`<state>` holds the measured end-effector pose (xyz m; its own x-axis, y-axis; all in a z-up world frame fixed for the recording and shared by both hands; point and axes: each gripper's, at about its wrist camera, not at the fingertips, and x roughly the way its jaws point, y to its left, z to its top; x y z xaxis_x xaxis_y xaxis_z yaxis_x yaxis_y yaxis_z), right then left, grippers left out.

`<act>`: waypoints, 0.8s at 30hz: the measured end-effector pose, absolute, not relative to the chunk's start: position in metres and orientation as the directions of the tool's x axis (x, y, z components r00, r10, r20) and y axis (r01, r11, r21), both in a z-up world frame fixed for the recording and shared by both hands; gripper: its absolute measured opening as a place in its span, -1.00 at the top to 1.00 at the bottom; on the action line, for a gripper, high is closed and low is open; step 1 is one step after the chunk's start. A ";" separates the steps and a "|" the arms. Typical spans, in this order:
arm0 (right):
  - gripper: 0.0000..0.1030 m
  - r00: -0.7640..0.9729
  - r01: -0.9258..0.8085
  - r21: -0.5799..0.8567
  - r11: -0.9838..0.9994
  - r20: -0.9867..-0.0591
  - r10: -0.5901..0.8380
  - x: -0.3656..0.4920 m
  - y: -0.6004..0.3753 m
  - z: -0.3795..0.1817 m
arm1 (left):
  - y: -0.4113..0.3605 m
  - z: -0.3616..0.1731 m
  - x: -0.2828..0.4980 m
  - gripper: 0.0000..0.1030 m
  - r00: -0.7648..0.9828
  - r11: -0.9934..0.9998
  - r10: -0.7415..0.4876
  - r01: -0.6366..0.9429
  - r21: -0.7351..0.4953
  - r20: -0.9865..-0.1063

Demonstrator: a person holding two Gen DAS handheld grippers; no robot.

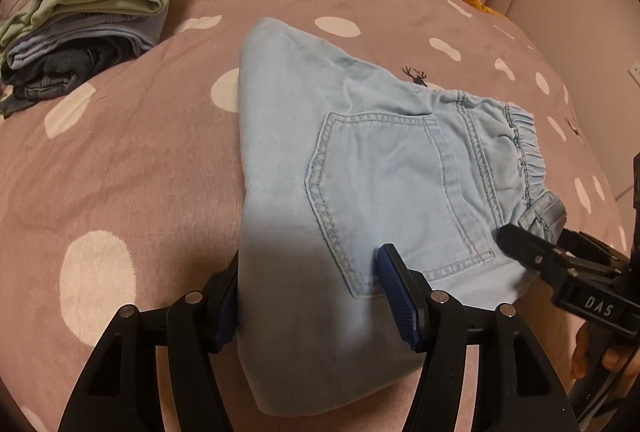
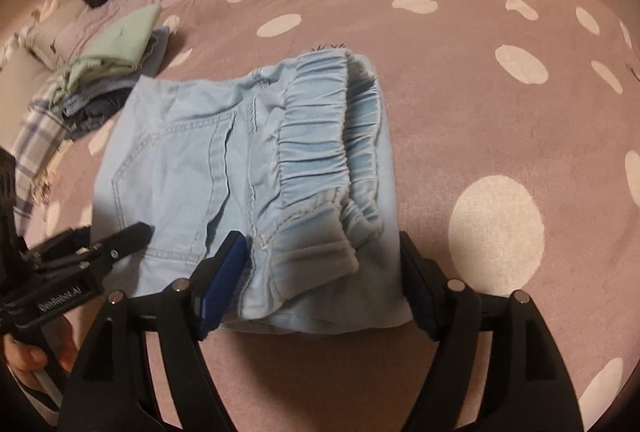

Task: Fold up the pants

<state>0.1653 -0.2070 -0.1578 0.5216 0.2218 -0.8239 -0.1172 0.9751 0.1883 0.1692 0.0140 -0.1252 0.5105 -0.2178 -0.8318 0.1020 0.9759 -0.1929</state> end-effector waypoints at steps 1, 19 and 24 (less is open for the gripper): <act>-0.57 0.521 -0.119 0.184 0.976 -0.825 0.219 0.166 -0.207 -0.160 | 0.013 -0.126 0.169 -0.26 0.515 0.977 -0.213 0.103 -0.187 -0.830; -0.61 0.532 -0.047 0.265 0.963 -0.809 0.249 0.143 -0.221 -0.145 | 0.013 -0.119 0.153 -0.70 0.482 0.990 -0.139 0.045 -0.134 -0.865; -0.64 0.541 -0.047 0.278 0.959 -0.800 0.258 0.126 -0.224 -0.131 | 0.010 -0.111 0.141 -0.71 0.483 0.994 -0.107 0.028 -0.107 -0.869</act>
